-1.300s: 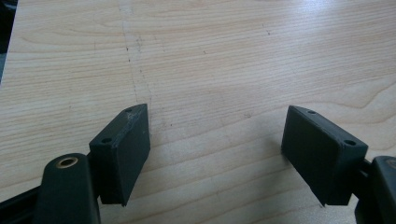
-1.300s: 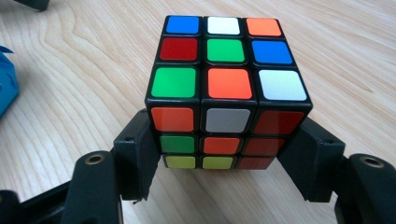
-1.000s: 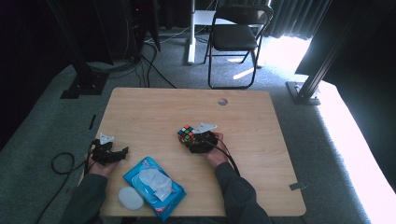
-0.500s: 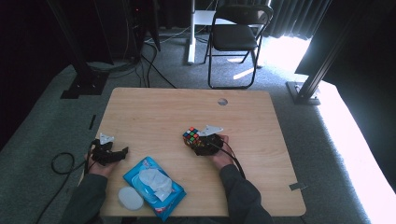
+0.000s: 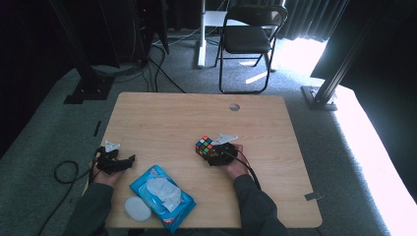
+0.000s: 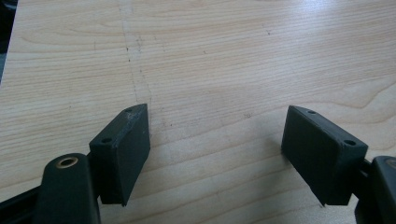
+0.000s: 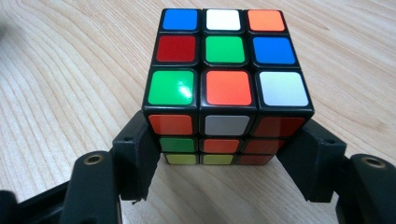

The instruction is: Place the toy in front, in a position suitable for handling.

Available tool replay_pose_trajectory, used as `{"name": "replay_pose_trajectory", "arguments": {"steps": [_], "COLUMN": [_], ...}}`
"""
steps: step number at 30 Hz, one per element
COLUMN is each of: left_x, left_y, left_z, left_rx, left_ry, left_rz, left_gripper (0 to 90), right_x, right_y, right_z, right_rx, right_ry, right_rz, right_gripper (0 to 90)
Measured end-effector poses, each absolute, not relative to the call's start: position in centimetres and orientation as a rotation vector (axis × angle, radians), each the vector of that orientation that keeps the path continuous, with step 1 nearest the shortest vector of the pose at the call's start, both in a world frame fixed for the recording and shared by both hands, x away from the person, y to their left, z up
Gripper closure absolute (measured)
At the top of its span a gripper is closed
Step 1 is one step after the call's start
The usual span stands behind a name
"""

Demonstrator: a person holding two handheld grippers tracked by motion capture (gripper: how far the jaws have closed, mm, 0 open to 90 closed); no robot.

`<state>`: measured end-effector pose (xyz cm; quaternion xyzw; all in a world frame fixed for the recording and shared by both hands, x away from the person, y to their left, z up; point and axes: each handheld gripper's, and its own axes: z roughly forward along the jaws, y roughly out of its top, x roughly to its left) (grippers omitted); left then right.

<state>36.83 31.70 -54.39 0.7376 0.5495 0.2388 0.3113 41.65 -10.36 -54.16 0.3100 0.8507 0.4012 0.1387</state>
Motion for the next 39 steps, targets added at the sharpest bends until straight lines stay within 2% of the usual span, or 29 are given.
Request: {"name": "replay_pose_trajectory", "arguments": {"steps": [10, 14, 27, 31, 39], "left_x": [36.7, 36.6, 35.3, 35.0, 34.2], "left_y": [31.7, 31.5, 30.3, 30.3, 30.0], "left_z": [-54.3, -53.9, -51.2, -50.5, -49.1], "left_rx": [1.952, 1.962, 1.933, 1.888, 1.878], "left_ry": [1.449, 1.468, 1.372, 1.339, 1.275], "left_rz": [0.631, 0.661, 0.568, 0.481, 0.44], "left_gripper": [24.7, 31.8, 33.7, 33.7, 33.7], "right_x": [41.4, 41.3, 40.6, 40.5, 40.5], "right_y": [-10.2, -10.3, -11.0, -11.0, -11.0], "right_z": [-54.7, -54.8, -54.8, -54.8, -54.8], "right_rx": [0.93, 0.927, 0.909, 0.913, 0.914], "right_ry": [2.474, 2.474, 2.482, 2.481, 2.481], "right_rz": [1.092, 1.098, 1.096, 1.098, 1.098], "right_gripper": [27.4, 26.5, 26.4, 26.4, 26.4]}}
